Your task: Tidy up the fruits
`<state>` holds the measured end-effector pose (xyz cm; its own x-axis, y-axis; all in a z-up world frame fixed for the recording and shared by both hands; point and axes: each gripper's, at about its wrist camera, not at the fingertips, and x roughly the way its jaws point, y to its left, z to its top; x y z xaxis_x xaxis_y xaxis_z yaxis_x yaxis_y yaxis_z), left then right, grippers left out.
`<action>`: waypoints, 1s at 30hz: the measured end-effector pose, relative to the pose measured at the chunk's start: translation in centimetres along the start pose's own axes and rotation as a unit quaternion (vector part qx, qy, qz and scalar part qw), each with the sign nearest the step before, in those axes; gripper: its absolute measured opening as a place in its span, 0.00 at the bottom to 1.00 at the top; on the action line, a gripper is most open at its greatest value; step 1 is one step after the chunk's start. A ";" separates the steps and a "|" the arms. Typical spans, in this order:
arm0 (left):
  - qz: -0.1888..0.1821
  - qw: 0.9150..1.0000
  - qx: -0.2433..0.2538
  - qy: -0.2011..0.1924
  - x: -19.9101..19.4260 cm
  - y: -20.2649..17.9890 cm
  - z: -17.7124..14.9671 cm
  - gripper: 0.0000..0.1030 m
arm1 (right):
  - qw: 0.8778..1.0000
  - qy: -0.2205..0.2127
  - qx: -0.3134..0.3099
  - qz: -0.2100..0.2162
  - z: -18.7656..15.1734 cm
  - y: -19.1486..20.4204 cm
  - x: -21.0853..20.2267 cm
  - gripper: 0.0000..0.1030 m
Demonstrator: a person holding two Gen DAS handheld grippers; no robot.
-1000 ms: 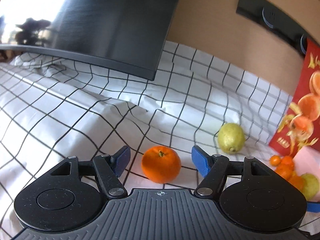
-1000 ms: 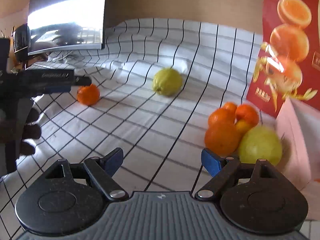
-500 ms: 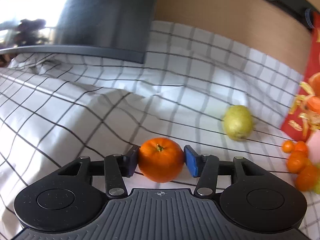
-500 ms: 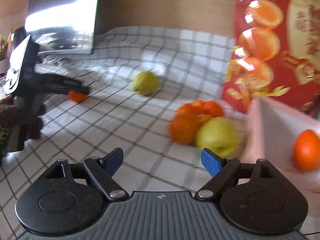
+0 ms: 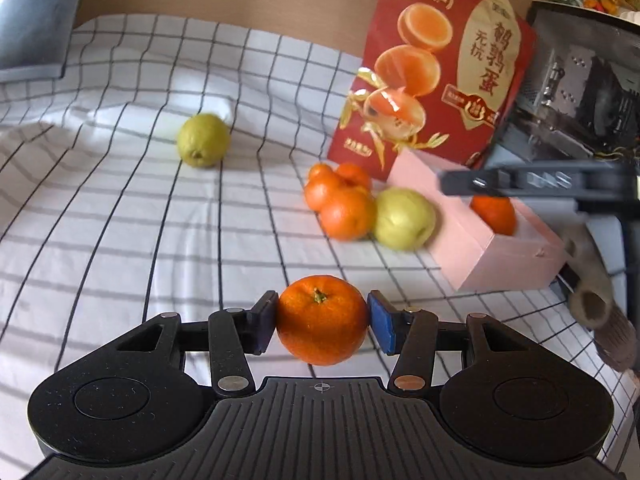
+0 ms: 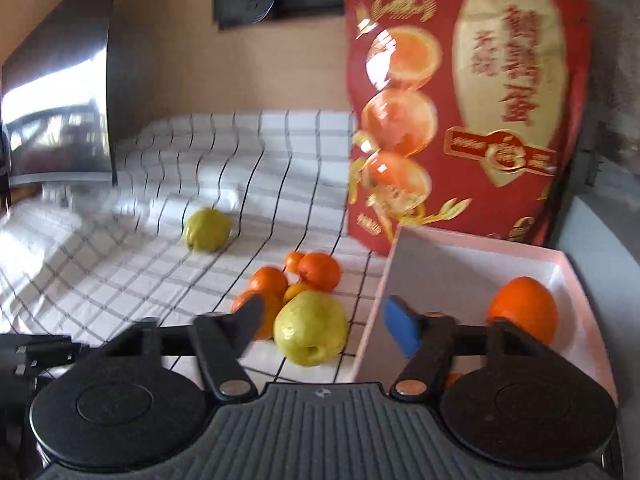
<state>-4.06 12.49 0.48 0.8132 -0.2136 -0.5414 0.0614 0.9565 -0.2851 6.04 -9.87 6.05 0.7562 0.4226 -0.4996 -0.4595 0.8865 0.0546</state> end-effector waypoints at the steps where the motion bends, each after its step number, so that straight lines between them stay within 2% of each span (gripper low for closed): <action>1: 0.006 1.000 -0.008 0.002 0.0 0.2 -0.3 0.53 | 1.000 0.008 -0.007 -0.001 0.2 0.6 0.6 0.54; 4: 0.010 1.000 -0.026 -0.005 -0.5 0.8 -0.7 0.53 | 0.999 0.023 -0.033 0.002 0.9 2.9 2.6 0.54; 8: 0.027 0.999 -0.013 -0.017 -0.7 0.5 -1.1 0.53 | 0.997 0.027 -0.071 -0.012 1.7 5.7 5.8 0.54; 13: 0.032 0.999 -0.006 -0.016 -0.7 0.2 -1.1 0.53 | 0.996 0.062 -0.069 -0.010 1.6 6.7 9.5 0.54; 15: 0.030 0.999 -0.005 -0.010 -0.6 0.2 -1.1 0.53 | 0.994 0.061 -0.087 -0.015 1.0 7.4 10.0 0.54; 19: 0.028 1.000 -0.007 -0.007 -0.5 0.2 -1.1 0.53 | 0.985 0.049 -0.159 -0.047 -0.4 9.3 9.9 0.52; 22: 0.026 1.000 -0.010 -0.007 -0.5 0.3 -1.2 0.53 | 0.981 0.054 -0.175 -0.055 -0.9 9.9 9.5 0.46; 27: 0.025 1.000 -0.011 -0.006 -0.4 0.4 -1.2 0.54 | 0.992 0.068 -0.108 0.002 -0.6 8.1 7.0 0.46; 30: 0.025 1.000 -0.011 -0.007 -0.3 0.3 -1.2 0.54 | 0.993 0.059 -0.101 0.020 -1.6 7.5 4.0 0.46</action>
<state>-5.03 12.62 -0.38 0.8225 -0.1628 -0.5450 0.0075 0.9612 -0.2757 4.90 -1.80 3.06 0.6814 0.4212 -0.5986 -0.5813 0.8084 -0.0928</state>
